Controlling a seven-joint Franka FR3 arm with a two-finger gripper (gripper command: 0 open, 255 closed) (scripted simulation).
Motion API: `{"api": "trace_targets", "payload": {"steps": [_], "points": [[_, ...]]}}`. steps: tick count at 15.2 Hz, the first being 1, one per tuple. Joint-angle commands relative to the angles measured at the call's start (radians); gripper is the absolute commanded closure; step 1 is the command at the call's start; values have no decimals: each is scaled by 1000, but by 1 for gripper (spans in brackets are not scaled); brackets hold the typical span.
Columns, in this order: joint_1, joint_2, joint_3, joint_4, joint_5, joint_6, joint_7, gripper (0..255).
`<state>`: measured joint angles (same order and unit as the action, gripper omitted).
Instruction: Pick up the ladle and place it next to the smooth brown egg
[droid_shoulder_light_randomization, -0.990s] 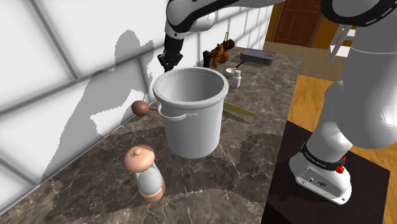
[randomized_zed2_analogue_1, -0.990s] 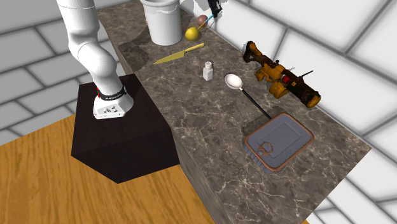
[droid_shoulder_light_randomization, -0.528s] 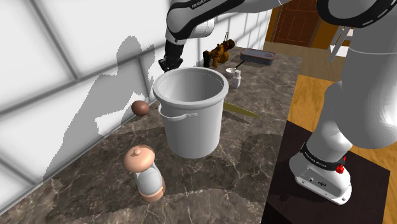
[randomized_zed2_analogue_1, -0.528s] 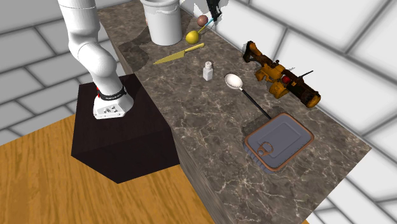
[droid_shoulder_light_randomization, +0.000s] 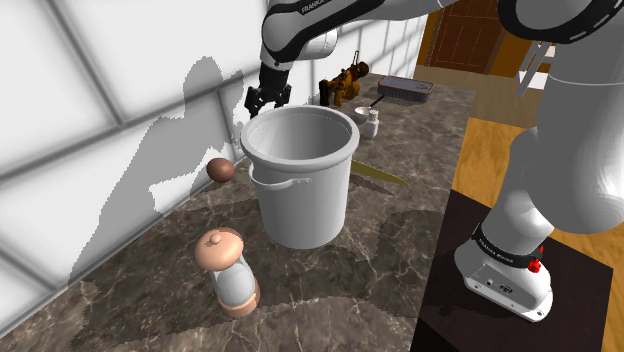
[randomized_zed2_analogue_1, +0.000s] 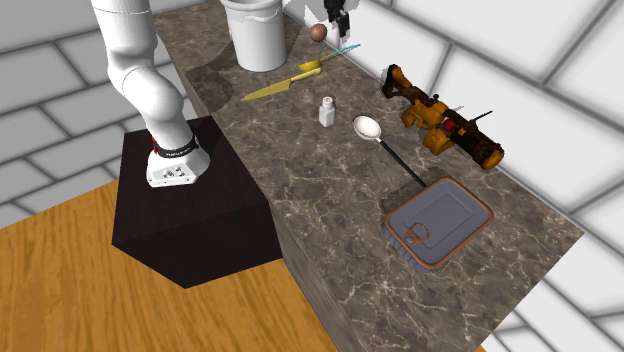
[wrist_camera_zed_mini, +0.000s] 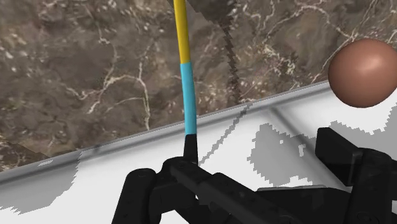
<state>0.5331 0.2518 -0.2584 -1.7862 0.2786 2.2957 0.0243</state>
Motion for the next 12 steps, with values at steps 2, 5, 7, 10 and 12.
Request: {"api": "trace_targets", "payload": {"steps": [2, 5, 7, 10, 12], "points": [[1, -21, -4, 3, -10, -24, 6, 0], [1, -75, -13, 21, -35, -92, 21, 0], [1, -75, -13, 21, -35, -92, 22, 0], [1, -75, -13, 21, -35, -92, 22, 0], [1, -75, -13, 21, -35, -92, 22, 0]]}}
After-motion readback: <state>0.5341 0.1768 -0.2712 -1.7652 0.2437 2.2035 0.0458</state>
